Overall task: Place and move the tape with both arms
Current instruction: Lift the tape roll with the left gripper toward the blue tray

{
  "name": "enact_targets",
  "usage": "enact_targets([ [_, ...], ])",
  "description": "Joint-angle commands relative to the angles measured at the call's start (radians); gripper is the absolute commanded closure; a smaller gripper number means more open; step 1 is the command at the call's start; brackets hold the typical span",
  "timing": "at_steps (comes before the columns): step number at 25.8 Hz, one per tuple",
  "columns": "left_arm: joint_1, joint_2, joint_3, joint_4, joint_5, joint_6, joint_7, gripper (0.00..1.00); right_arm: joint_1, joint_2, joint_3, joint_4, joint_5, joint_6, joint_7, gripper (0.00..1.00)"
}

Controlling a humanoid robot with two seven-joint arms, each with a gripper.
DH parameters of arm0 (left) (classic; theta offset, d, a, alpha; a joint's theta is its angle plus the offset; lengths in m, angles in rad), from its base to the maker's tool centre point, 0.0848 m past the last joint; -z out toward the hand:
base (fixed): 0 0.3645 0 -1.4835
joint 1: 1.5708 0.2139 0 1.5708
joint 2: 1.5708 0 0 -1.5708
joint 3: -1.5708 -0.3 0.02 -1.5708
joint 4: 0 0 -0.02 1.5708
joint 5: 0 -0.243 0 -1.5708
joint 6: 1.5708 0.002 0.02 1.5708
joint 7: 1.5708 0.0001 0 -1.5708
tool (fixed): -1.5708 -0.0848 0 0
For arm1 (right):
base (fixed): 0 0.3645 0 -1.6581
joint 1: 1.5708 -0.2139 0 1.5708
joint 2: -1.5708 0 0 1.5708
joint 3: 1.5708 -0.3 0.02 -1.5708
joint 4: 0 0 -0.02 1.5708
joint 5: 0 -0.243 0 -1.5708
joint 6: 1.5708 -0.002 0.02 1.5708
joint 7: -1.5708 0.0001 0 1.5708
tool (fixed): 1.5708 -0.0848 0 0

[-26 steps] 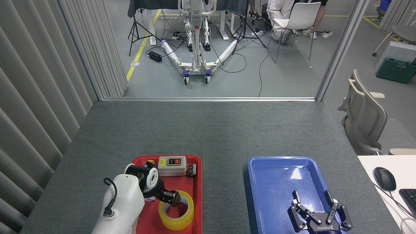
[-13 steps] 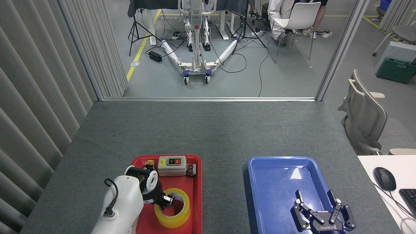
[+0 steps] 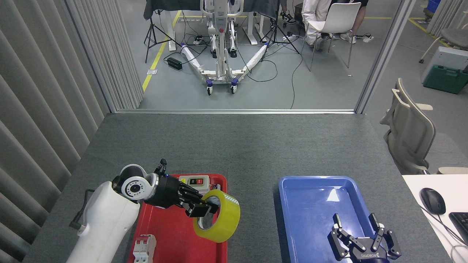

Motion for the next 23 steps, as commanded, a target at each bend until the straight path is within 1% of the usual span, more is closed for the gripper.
enact_targets([
  [1,-0.003,-0.038,-0.004,0.088,0.27,-0.051,0.017,1.0,0.0,-0.001,0.0,0.0,0.0,-0.016,0.0,0.0],
  [2,-0.003,-0.063,-0.003,0.135,0.33,-0.051,0.033,1.0,0.0,-0.001,0.0,0.0,-0.002,-0.027,0.0,0.0],
  [4,-0.009,-0.109,-0.001,0.256,0.497,-0.051,0.092,1.0,0.0,0.001,0.0,0.0,-0.002,-0.033,0.0,0.0],
  [5,-0.02,-0.124,-0.006,0.287,0.558,-0.051,0.109,1.0,0.0,0.001,0.0,0.0,-0.002,-0.037,0.0,0.0],
  [6,-0.033,-0.134,-0.007,0.289,0.56,-0.051,0.109,1.0,0.0,0.001,0.0,0.0,-0.002,-0.039,0.0,0.0],
  [10,-0.045,-0.166,-0.044,0.306,0.439,-0.051,0.113,1.0,0.0,-0.001,0.0,0.0,0.0,-0.047,-0.003,0.0],
  [13,-0.043,-0.183,-0.044,0.356,0.424,-0.051,0.11,1.0,0.0,-0.001,0.0,-0.005,0.025,-0.094,-0.008,0.0],
  [16,-0.043,-0.183,-0.049,0.358,0.422,-0.051,0.107,1.0,-0.003,-0.002,-0.003,-0.006,0.032,-0.152,-0.029,0.0],
  [18,-0.043,-0.181,-0.049,0.358,0.422,-0.051,0.107,1.0,-0.002,-0.009,-0.006,-0.006,0.057,-0.245,-0.061,0.0],
  [20,-0.043,-0.178,-0.049,0.358,0.422,-0.051,0.107,1.0,0.006,-0.018,-0.029,-0.011,0.089,-0.37,-0.1,0.0],
  [23,-0.039,-0.176,-0.049,0.358,0.424,-0.051,0.109,1.0,0.015,-0.041,-0.058,-0.017,0.132,-0.608,-0.164,0.0],
])
